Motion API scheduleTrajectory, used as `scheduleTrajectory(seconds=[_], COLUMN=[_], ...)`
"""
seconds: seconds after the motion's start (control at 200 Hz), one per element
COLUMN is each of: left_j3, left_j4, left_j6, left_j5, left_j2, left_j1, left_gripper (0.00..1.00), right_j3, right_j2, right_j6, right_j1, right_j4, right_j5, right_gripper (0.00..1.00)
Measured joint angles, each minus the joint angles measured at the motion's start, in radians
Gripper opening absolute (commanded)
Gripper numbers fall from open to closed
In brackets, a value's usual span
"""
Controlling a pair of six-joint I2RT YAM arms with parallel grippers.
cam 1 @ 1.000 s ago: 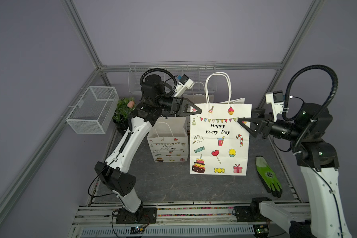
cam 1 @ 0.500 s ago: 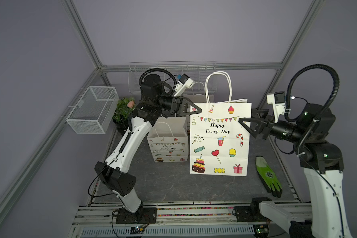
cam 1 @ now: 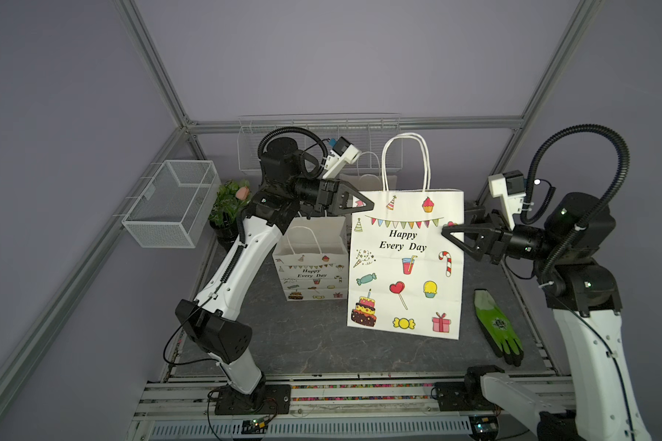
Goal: Put away the paper bag
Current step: Press the paper bag.
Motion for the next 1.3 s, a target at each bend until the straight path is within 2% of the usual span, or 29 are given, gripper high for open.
scheduleTrajectory(seconds=[0.135,0.28,0.315,0.375,0.405,0.63,0.735,0.8,0.84,0.959,1.029,1.304], left_j3=[-0.001,-0.015,-0.019,-0.027,-0.030,-0.056,-0.074,-0.084,-0.090,-0.099,-0.099,-0.099], left_j4=[0.019,0.085,0.095,0.106,0.111,0.132,0.142,0.144,0.146,0.150,0.150,0.149], left_j6=[-0.018,-0.068,-0.075,-0.083,-0.086,-0.098,-0.100,-0.101,-0.101,-0.101,-0.101,-0.101], left_j5=[0.001,0.003,0.003,0.003,0.003,0.003,0.003,0.003,0.003,0.002,-0.002,-0.013], left_j2=[0.000,-0.001,0.000,0.000,0.000,0.000,0.000,0.000,0.000,0.000,0.000,0.000], left_j1=[0.000,0.000,0.000,0.000,0.000,0.000,0.000,0.000,0.000,0.000,0.000,0.000], left_gripper=[0.00,0.00,0.00,0.00,0.00,0.00,0.00,0.00,0.00,0.00,0.00,0.00], right_j3=[0.027,0.062,0.072,0.082,0.084,0.087,0.087,0.087,0.087,0.087,0.087,0.087], right_j2=[0.024,0.044,0.047,0.048,0.048,0.050,0.050,0.050,0.049,0.042,0.037,0.043], right_j6=[-0.024,-0.058,-0.069,-0.079,-0.087,-0.109,-0.110,-0.110,-0.109,-0.101,-0.098,-0.094], right_j1=[0.000,0.000,0.000,0.000,0.000,0.000,0.000,0.000,0.000,0.000,0.000,0.002], right_j4=[-0.053,-0.132,-0.153,-0.180,-0.186,-0.220,-0.222,-0.223,-0.223,-0.222,-0.218,-0.217], right_j5=[0.004,0.036,0.048,0.060,0.065,0.091,0.101,0.112,0.119,0.140,0.143,0.140], right_gripper=[0.53,0.53,0.56,0.71,0.73,0.67,0.73,0.74,0.72,0.56,0.50,0.44])
